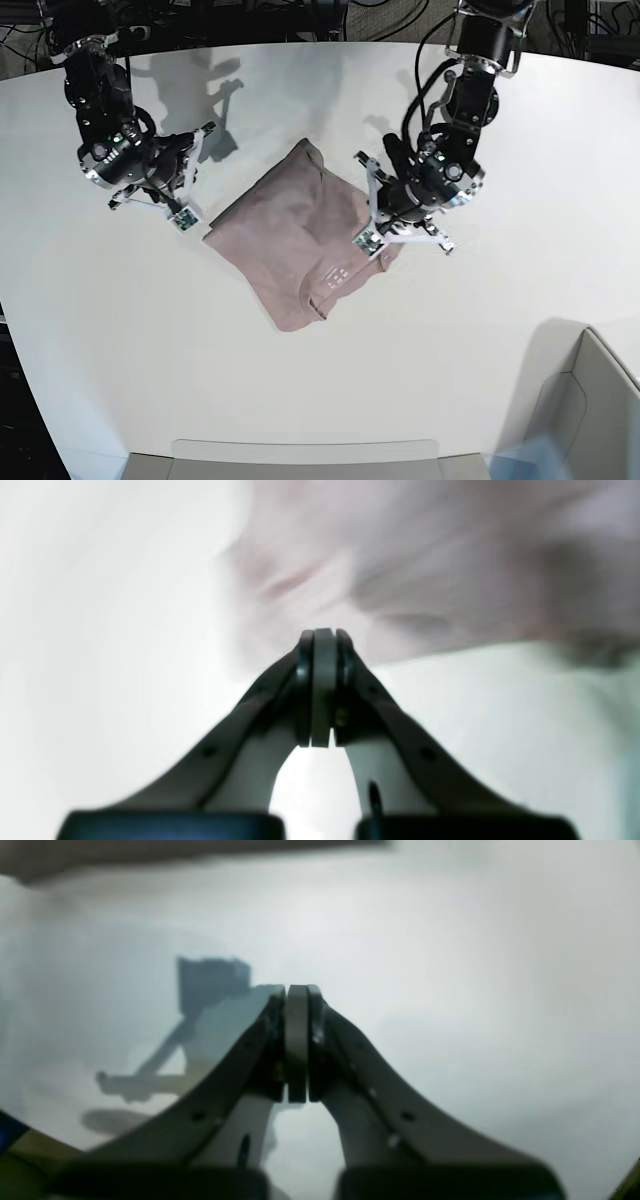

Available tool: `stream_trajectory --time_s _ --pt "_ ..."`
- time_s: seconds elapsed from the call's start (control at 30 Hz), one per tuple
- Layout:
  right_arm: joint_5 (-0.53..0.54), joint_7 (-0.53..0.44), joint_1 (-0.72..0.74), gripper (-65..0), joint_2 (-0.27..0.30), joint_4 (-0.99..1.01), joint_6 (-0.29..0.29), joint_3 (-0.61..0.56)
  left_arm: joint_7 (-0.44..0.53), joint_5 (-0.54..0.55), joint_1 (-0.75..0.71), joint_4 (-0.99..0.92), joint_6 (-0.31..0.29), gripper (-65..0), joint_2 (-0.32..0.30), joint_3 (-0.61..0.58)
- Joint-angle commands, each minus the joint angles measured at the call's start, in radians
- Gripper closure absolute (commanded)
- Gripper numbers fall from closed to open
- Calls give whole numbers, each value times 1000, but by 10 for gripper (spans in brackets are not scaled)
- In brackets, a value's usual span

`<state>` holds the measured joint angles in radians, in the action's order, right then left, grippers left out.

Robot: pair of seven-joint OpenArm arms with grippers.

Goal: Fold the T-shirt properly
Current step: 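Grasp the folded bundle's edge with the left gripper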

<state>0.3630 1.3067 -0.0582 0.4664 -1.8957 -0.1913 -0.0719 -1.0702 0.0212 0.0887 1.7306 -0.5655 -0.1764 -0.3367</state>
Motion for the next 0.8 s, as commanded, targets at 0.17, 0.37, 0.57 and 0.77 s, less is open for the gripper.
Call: stream_trajectory --time_s 0.17,0.37,0.57,0.77 --pt "5 -5 -55 0 9 -84 0 194 8 3 -20 58 3 0 27 84" --pt "-3 -3 -81 0 -41 -84 0 473 26 6 -23 64 3 0 41 86" --pt "-3 -6 -113 0 -21 -44 0 604 37 7 -62 125 0 0 105 3" --pt "3 -6 -145 0 -11 -28 0 599 58 3 -112 151 -1 0 108 -193"
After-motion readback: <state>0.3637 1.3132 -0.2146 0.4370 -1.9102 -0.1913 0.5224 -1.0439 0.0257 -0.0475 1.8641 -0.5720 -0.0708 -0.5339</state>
